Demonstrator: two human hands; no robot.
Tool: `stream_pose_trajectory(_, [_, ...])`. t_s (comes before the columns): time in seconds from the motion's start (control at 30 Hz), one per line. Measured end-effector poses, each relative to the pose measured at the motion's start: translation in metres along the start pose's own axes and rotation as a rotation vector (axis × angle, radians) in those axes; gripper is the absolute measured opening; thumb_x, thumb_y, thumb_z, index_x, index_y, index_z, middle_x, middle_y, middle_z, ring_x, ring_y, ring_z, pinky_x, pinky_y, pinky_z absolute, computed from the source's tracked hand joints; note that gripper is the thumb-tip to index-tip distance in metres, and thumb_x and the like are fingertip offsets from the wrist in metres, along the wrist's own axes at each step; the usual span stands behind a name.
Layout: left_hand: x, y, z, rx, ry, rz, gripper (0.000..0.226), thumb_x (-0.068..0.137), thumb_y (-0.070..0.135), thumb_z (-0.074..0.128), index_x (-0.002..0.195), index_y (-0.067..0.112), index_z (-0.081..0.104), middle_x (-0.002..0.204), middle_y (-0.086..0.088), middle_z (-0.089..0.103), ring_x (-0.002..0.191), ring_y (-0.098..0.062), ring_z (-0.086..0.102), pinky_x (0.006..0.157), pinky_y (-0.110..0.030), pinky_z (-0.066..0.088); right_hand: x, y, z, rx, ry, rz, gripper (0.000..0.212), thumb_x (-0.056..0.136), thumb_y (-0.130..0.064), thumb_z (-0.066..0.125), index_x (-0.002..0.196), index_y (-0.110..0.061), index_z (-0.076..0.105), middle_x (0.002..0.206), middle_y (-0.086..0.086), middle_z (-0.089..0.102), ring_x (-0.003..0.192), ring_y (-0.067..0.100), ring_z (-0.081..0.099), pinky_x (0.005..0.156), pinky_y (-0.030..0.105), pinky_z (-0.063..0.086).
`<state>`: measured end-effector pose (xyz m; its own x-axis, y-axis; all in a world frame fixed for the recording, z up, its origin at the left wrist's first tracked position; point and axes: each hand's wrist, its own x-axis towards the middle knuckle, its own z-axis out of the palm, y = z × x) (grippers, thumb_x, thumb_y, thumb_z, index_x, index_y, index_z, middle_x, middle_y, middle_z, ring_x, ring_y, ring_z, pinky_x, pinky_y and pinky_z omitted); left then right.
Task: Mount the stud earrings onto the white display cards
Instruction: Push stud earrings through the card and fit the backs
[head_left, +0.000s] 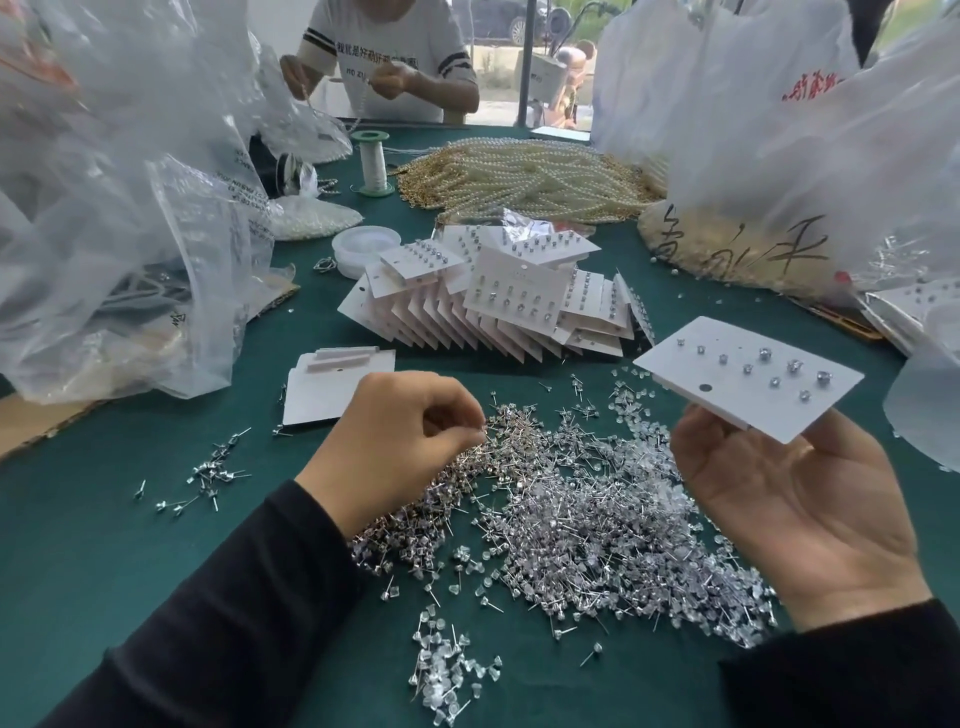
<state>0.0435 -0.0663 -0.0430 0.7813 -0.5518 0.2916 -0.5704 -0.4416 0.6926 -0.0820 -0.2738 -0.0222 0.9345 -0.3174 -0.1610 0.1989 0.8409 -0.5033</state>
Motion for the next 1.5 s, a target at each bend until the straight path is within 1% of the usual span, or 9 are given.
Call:
stream_pose_trajectory(0.1, [0.001,0.002,0.005,-0.121,0.056,-0.095,0.01,0.069,0.013,0.078,0.069,0.021,0.073,0.059,0.01,0.068,0.053,-0.001,0.062,0.055,-0.009,0.048,0.0,0.0,0.0,-0.009,0.006,0.003,0.025,0.083,-0.03,0.052,0.082,-0.018,0.074,0.1,0.0,0.07,0.079,0.011,0.064,0.066,0.025,0.055])
stream_pose_trajectory(0.27, [0.005,0.014,0.02,-0.25,0.03,-0.127,0.01,0.074,0.01,0.074,0.076,0.02,0.072,0.065,0.001,0.072,0.059,-0.011,0.068,0.063,-0.026,0.058,0.0,0.001,0.002,-0.008,0.022,-0.002,0.025,0.081,-0.028,0.052,0.079,-0.017,0.074,0.101,0.0,0.07,0.078,0.011,0.065,0.065,0.025,0.055])
stream_pose_trajectory(0.5, [0.002,0.016,0.014,-0.053,-0.188,0.02,0.021,0.083,0.011,0.064,0.099,0.023,0.072,0.112,0.012,0.066,0.103,0.003,0.058,0.093,-0.012,0.043,-0.001,0.0,0.002,0.011,0.031,0.008,0.028,0.082,-0.029,0.051,0.074,-0.018,0.075,0.096,-0.002,0.071,0.078,0.009,0.065,0.064,0.023,0.054])
stream_pose_trajectory(0.73, [0.005,0.016,0.031,0.264,-0.183,0.075,0.019,0.083,0.026,0.064,0.101,0.025,0.071,0.09,0.006,0.049,0.094,-0.01,0.045,0.085,-0.02,0.034,0.001,0.001,0.002,0.003,0.018,0.011,0.026,0.08,-0.028,0.051,0.074,-0.018,0.075,0.097,-0.001,0.071,0.077,0.01,0.064,0.065,0.022,0.054])
stream_pose_trajectory(1.07, [0.01,0.019,0.039,0.202,-0.138,0.035,0.005,0.081,0.022,0.066,0.082,0.017,0.068,0.086,0.005,0.06,0.083,-0.008,0.051,0.077,-0.019,0.038,0.001,0.0,0.002,0.01,-0.005,0.017,0.027,0.08,-0.027,0.051,0.076,-0.018,0.075,0.095,-0.001,0.072,0.076,0.009,0.065,0.063,0.022,0.054])
stream_pose_trajectory(1.2, [0.012,0.025,0.017,-0.038,-0.034,-0.038,0.008,0.079,0.016,0.068,0.075,0.021,0.064,0.067,0.013,0.061,0.06,0.004,0.055,0.057,-0.008,0.041,0.0,-0.001,0.002,-0.004,-0.009,0.012,0.029,0.083,-0.028,0.05,0.078,-0.016,0.076,0.1,0.004,0.071,0.081,0.015,0.067,0.063,0.026,0.055])
stream_pose_trajectory(1.3, [0.004,0.034,0.004,-0.283,0.039,-0.051,0.011,0.075,0.011,0.07,0.079,0.021,0.069,0.07,0.006,0.069,0.064,-0.002,0.063,0.062,-0.015,0.051,-0.001,0.005,0.001,-0.049,-0.035,0.043,0.021,0.079,-0.027,0.063,0.09,-0.014,0.075,0.108,0.009,0.069,0.094,0.024,0.067,0.069,0.032,0.057])
stream_pose_trajectory(1.43, [-0.007,0.051,0.002,-0.486,0.214,0.018,0.016,0.069,0.013,0.073,0.082,0.022,0.071,0.078,0.008,0.073,0.072,-0.007,0.069,0.066,-0.014,0.053,-0.002,0.017,0.005,-0.17,-0.174,0.079,0.063,0.053,-0.023,0.088,0.11,-0.007,0.067,0.118,0.014,0.065,0.105,0.027,0.063,0.085,0.038,0.053])
stream_pose_trajectory(1.5, [-0.009,0.057,0.004,-0.559,0.272,0.076,0.013,0.066,0.013,0.072,0.079,0.017,0.072,0.079,0.006,0.073,0.071,-0.006,0.068,0.066,-0.012,0.051,-0.003,0.025,0.008,-0.173,-0.199,0.115,0.072,0.062,-0.017,0.083,0.125,0.001,0.052,0.123,0.02,0.059,0.105,0.029,0.061,0.085,0.04,0.052])
